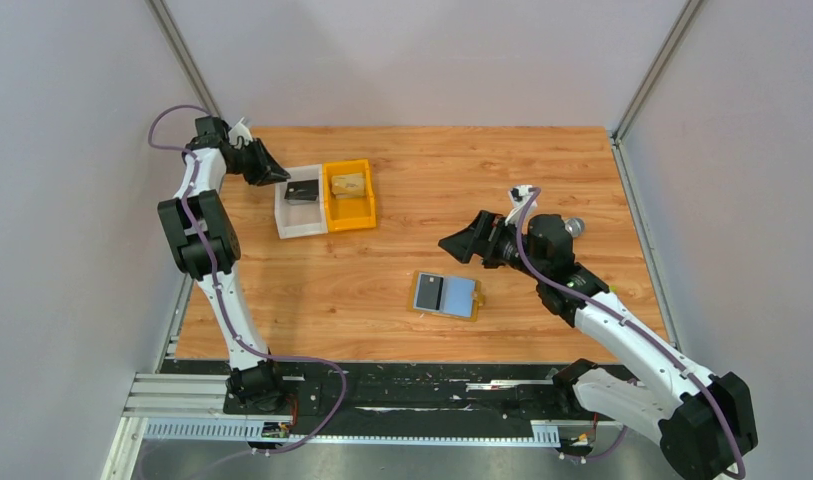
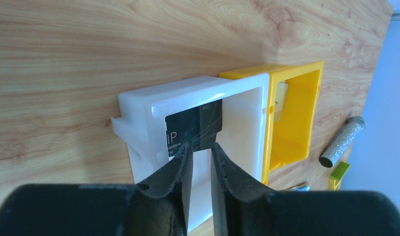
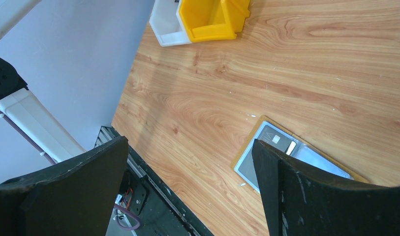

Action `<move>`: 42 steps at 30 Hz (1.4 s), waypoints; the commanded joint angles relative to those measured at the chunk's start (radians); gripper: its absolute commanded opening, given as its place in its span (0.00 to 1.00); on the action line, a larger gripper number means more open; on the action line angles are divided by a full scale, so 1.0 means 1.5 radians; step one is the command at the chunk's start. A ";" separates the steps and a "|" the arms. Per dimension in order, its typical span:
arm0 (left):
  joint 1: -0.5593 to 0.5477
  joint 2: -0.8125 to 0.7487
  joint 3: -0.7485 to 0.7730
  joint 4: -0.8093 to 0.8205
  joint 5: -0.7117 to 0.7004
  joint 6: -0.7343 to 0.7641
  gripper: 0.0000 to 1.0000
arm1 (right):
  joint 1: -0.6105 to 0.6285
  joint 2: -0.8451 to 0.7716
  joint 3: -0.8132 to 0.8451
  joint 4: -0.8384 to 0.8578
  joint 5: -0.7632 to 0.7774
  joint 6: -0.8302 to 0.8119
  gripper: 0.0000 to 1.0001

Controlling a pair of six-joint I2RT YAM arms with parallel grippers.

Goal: Take the credit cards out of the card holder
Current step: Place the credit card in the storage box, then remove the credit card from the card holder.

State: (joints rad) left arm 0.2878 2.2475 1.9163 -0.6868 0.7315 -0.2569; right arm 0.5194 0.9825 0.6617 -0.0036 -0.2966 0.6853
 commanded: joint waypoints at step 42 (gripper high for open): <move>-0.282 -0.575 -0.506 0.051 -0.006 -0.050 0.33 | -0.011 0.175 0.026 -0.168 -0.075 0.049 0.42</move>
State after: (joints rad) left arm -0.0692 1.4853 1.2358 -0.6453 0.7025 -0.3080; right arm 0.5007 1.2182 0.6853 -0.2924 -0.3794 0.7414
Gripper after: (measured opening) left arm 0.328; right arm 0.494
